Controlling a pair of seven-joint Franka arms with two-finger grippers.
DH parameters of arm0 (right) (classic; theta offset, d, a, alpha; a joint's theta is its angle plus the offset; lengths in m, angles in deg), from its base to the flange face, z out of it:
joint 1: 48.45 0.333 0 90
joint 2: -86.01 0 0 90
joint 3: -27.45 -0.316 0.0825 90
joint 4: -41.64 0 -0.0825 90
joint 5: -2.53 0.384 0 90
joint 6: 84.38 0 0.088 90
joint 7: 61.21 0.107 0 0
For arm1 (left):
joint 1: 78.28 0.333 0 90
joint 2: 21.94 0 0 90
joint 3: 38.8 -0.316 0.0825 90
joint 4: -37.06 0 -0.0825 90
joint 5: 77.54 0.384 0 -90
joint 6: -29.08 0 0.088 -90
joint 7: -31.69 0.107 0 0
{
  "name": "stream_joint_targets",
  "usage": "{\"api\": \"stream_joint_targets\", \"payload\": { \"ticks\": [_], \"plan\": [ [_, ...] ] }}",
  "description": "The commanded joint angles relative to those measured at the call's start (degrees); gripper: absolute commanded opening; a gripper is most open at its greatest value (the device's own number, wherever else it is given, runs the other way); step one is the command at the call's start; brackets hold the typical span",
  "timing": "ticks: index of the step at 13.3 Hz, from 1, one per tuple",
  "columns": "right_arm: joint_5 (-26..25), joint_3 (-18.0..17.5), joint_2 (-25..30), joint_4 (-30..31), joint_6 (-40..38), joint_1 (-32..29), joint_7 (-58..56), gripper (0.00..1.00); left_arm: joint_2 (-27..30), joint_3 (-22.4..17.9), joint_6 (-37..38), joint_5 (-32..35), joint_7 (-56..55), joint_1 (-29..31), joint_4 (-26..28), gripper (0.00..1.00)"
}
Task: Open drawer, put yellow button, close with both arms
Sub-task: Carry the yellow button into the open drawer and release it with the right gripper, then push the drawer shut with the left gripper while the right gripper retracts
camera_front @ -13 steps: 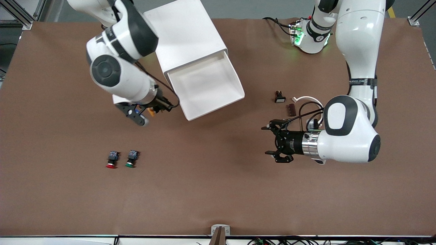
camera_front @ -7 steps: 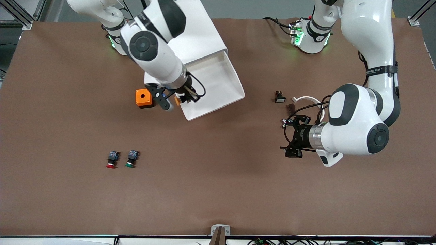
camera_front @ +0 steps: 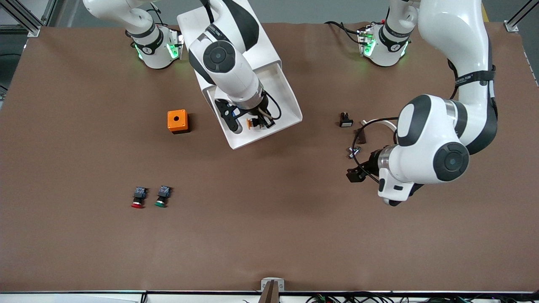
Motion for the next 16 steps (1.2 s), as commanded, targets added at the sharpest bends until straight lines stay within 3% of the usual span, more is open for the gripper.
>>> {"api": "stream_joint_targets", "payload": {
  "ticks": [1,2,3,7,9,16],
  "plan": [
    [1.07,0.72,-0.40,-0.53,0.21,-0.13,1.11,0.46,1.35,0.16,-3.47,3.63,4.06,-3.67,3.40,1.00],
    [1.16,0.72,-0.40,-0.70,0.04,-0.31,1.29,0.68,1.43,0.43,-5.58,3.99,4.50,-5.25,5.07,1.00],
    [0.81,0.89,-0.31,-1.05,-0.14,-0.40,1.29,1.00,1.52,0.43,-7.34,3.99,4.60,-6.84,6.22,1.00],
    [-0.41,1.86,-0.13,-7.71,-4.34,-5.65,-2.99,1.00,0.56,1.39,-10.51,3.56,4.25,-10.88,7.02,1.00],
    [-3.57,1.95,0.13,-10.80,-11.09,-8.12,-12.38,1.00,-0.40,1.48,-12.36,2.76,3.02,-13.69,7.02,1.00],
    [-3.67,1.95,5.04,-11.08,-21.31,-22.88,-45.42,1.00,-1.46,2.45,-12.81,0.21,-11.46,-22.40,7.02,1.00]
  ]
}}
